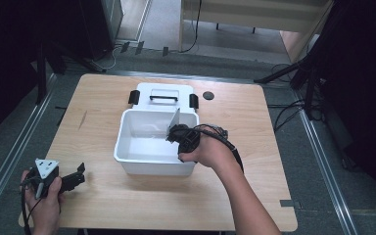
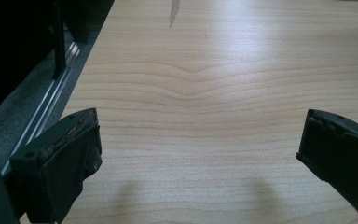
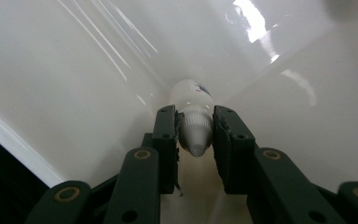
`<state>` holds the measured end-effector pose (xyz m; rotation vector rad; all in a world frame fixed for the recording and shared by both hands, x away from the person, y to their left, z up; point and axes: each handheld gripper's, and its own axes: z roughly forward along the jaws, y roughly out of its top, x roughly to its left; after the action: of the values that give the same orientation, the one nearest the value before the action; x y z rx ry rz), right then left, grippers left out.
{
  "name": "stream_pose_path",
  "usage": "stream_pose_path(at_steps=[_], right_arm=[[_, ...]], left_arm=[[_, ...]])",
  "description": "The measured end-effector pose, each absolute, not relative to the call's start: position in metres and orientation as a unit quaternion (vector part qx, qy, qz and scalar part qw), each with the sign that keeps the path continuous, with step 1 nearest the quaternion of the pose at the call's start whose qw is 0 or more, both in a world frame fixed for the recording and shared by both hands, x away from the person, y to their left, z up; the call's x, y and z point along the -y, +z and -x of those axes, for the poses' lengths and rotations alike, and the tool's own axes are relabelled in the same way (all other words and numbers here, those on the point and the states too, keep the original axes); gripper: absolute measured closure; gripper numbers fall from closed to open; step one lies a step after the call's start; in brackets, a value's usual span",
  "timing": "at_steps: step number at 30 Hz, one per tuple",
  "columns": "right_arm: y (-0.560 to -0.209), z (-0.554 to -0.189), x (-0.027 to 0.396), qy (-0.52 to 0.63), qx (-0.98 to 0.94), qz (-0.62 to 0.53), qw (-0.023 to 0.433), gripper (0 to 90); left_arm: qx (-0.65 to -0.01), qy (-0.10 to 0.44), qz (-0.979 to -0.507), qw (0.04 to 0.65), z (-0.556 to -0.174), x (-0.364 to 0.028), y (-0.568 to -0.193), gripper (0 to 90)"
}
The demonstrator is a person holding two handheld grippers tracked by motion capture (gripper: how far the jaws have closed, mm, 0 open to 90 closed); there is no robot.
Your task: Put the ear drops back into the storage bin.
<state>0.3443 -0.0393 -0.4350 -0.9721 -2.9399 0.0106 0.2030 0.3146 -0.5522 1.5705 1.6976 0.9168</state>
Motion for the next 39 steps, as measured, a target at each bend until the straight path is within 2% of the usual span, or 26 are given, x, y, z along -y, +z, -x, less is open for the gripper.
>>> stream_pose_path(at_steps=[19,29,39], right_arm=[[-0.434,-0.344,0.040,0.000,0.947,0.320,0.026,69.4],[-0.420,-0.341,0.043,-0.027,0.945,0.326,0.014,55.5],[-0.397,-0.334,0.048,-0.058,0.945,0.323,-0.011,49.1]], left_arm=[[-0.646,0.348,-0.599,0.321,-0.203,-0.315,-0.552,0.0],[-0.645,0.349,-0.600,0.320,-0.203,-0.314,-0.552,0.0],[-0.644,0.350,-0.600,0.320,-0.203,-0.314,-0.552,0.0]])
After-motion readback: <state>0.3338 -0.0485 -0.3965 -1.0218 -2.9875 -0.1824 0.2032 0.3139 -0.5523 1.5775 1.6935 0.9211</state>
